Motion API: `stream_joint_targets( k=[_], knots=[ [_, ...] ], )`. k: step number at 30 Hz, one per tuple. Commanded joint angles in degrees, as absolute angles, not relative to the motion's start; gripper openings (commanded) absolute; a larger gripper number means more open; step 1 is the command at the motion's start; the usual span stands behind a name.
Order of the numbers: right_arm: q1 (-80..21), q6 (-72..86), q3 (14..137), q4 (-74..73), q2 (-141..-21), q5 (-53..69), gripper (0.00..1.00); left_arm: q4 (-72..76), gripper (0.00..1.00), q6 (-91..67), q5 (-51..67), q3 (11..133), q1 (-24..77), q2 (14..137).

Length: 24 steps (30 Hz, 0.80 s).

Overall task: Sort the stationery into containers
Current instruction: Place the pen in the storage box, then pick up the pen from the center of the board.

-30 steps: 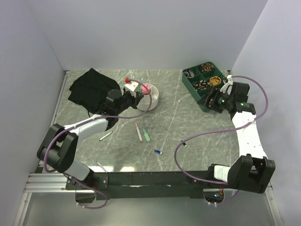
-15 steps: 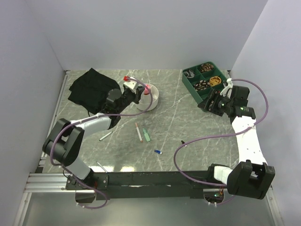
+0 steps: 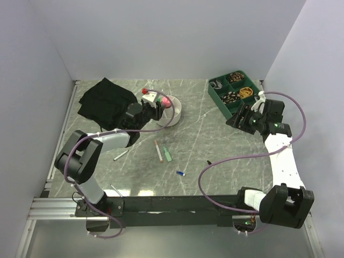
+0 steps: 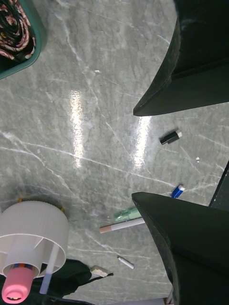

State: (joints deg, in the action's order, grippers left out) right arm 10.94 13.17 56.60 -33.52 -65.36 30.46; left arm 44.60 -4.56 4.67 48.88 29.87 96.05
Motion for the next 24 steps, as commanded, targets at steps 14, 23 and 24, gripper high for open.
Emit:
stream_joint_targets(
  k=[14,23,24],
  knots=[
    [11.5,14.2,55.4,-30.7,-65.6,31.7,0.73,-20.6,0.49,-28.5,-5.0,57.6,29.7,79.0],
    [11.5,16.9,55.6,-31.1,-66.5,34.4,0.73,-23.8,0.41,-31.0,-0.5,56.4,29.1,85.2],
    [11.4,17.1,55.6,-31.0,-66.7,34.7,0.73,-23.6,0.4,-31.4,-0.5,56.3,29.1,85.8]
  ],
)
